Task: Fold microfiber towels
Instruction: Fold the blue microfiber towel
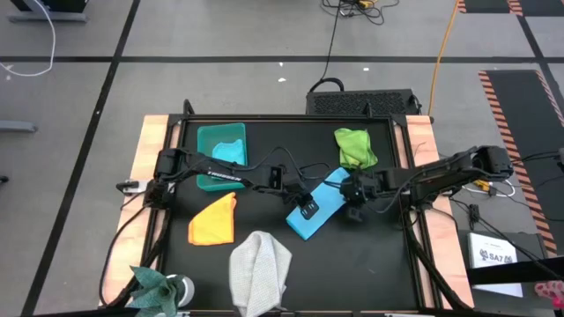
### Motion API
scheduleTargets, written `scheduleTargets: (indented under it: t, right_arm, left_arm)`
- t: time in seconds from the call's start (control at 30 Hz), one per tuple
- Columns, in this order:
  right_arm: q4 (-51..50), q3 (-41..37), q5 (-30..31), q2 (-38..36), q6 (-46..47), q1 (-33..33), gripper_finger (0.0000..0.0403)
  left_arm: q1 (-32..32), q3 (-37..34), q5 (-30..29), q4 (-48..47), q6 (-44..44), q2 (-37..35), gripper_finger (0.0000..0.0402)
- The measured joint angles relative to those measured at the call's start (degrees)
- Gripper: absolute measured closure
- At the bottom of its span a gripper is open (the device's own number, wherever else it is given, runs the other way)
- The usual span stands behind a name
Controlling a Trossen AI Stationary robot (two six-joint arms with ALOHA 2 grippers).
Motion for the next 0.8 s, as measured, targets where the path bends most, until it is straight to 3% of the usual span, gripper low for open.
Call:
scheduleTargets:
  t: [0.37,0.63,0.7,0.8]
  right_arm:
    - [10.04,-3.85,4.5,0.05,-4.16,-2.93,0.0403]
    - [14.85,-3.8,4.41,0.04,-11.71,-7.62,0.0403]
    - [14.49,-3.42,3.82,0.04,-11.15,-8.3,0.0403]
    - [14.5,-1.72,-1.68,-0.36,-7.29,-8.5,0.0403]
  left_arm:
    - [0.0,0.0,0.0,0.01,-0.15,0.0,0.0314]
    - [0.0,0.0,0.0,0.07,-0.15,0.0,0.0314]
    - [0.0,0.0,0.0,0.09,-0.11,0.0,0.0314]
    - [-0.01,0.0,0.0,0.09,-0.12,0.0,0.0314]
